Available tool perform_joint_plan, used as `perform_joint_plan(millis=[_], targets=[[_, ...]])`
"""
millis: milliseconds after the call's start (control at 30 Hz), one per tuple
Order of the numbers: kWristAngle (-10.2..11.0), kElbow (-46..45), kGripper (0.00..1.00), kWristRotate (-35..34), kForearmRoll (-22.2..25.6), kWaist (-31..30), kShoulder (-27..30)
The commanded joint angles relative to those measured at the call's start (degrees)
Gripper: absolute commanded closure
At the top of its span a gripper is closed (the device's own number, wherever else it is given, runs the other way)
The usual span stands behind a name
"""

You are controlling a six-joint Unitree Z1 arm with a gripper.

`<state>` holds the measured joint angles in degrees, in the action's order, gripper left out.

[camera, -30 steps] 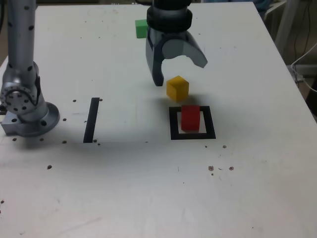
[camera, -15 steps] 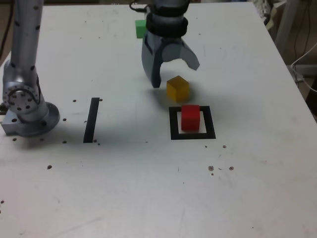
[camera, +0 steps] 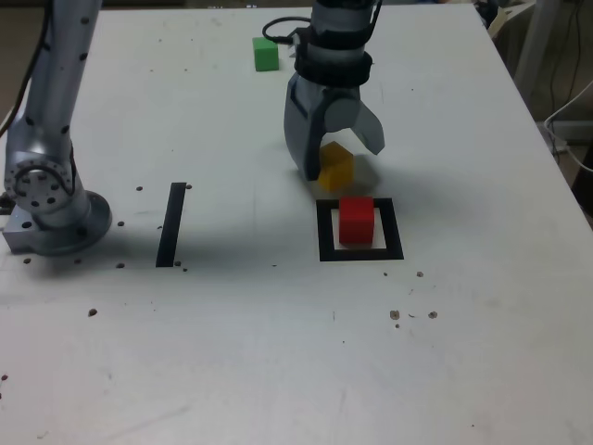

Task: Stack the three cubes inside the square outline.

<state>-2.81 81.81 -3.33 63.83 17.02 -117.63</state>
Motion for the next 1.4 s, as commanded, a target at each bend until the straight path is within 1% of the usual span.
perform_joint_plan(millis=[0,67,133,333,400,500,633,800,933,1033,1267,1367], targets=[[0.14,0.25,0.35,-0.62,-0.28,-0.43,-0.44],[0.17,0.25,0.37,-0.89,-0.44,-0.7,-0.68],[0.2,0.19,0.42,-1.01,-0.58,-0.87,-0.87],[0.21,0.02,0.66,-1.08,-0.41,-0.94,-0.66],[0.1,0.15,0.73,-0.77,-0.15,-0.98,-0.46],[0.34,0.44,0.79,0.03,0.2,-1.16,-0.12],[1.22,1.04,0.82,1.61,1.46,-1.47,0.61],[2.19,2.96,0.88,3.57,4.76,-2.61,1.99],[2.56,4.27,0.89,4.36,6.5,-4.13,3.39],[1.8,4.89,0.89,5.17,7.02,-5.02,4.54],[-2.16,6.57,0.89,6.57,7.03,-8.7,6.31],[-3.29,7.01,0.89,6.59,6.82,-10.62,6.48]])
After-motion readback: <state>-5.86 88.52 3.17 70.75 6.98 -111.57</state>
